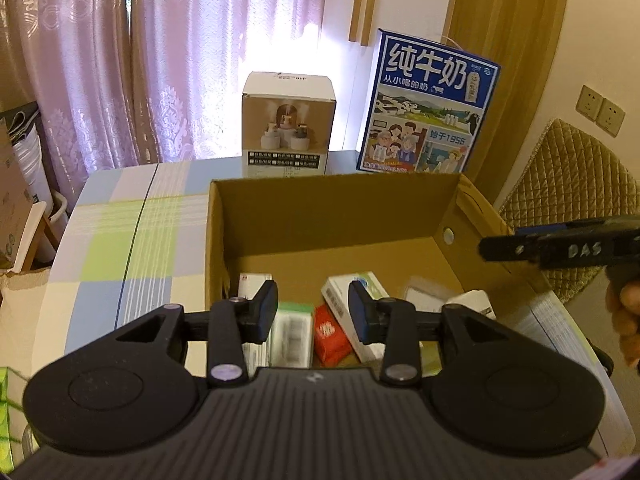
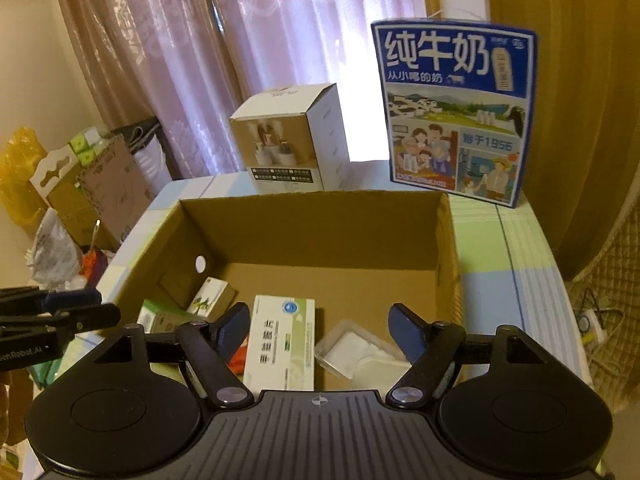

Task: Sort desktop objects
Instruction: 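Open both tools to drop the green box and charger into the box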

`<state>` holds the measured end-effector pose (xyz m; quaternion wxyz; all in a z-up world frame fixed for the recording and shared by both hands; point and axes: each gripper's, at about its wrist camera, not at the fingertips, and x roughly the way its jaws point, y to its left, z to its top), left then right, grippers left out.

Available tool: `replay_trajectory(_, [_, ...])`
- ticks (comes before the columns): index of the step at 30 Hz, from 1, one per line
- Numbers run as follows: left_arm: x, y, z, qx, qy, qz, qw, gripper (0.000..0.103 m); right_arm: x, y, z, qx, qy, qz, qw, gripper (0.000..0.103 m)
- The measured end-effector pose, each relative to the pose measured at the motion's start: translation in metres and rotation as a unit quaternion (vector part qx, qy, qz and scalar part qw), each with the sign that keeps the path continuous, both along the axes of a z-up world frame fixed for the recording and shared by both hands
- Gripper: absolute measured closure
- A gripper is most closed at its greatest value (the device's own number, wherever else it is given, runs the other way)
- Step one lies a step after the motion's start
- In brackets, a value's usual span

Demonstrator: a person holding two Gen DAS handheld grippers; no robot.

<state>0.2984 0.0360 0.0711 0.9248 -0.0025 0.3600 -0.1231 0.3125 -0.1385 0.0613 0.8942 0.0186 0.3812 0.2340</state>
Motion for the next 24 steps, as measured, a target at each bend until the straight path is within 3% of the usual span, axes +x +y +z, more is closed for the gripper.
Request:
replay_trajectory(8, [-0.065, 0.010, 0.002, -0.002, 0.006, 0.009, 0.9999, 0.064, -0.069, -0.026, 0.013, 0.005, -0.005, 0.014, 1.000, 0.016])
replay_trajectory(14, [-0.117, 0.018, -0.008, 0.008, 0.023, 0.016, 0.9996, 0.059, -0.129, -0.037, -0.010, -0.027, 0.010, 0.043, 0.999, 0.013])
replay_trajectory(19, [-0.164, 0.023, -0.021, 0.009, 0.036, 0.019, 0.9991, 0.051, -0.165, -0.052, -0.036, -0.022, 0.051, 0.044, 0.998, 0.012])
replay_trajectory(24, [-0.201, 0.020, -0.039, 0.024, 0.050, 0.019, 0.9983, 0.049, -0.187, -0.056, -0.053, -0.011, 0.070, 0.038, 0.997, 0.011])
